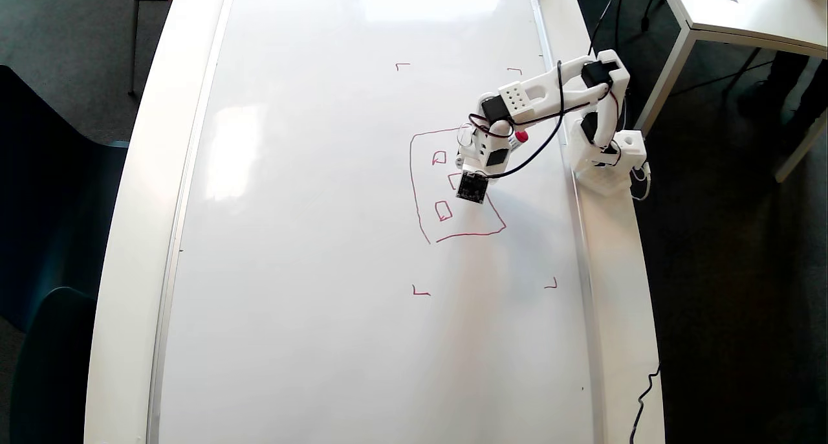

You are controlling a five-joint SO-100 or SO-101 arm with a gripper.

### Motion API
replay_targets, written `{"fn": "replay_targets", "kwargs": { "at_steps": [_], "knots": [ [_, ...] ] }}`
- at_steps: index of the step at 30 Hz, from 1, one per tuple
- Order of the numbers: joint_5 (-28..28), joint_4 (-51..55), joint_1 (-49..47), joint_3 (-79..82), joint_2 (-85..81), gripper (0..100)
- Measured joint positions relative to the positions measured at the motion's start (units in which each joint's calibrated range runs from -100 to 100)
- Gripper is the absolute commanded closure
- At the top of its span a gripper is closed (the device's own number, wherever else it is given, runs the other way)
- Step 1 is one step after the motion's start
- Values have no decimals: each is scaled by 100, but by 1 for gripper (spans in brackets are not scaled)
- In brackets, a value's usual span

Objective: Draw on a whiteboard a robot head using a pen attached to the gripper

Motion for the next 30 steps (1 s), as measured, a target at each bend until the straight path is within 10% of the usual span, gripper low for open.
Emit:
{"fn": "replay_targets", "kwargs": {
  "at_steps": [30],
  "knots": [
    [0,-524,-8,0,0,99]
  ]
}}
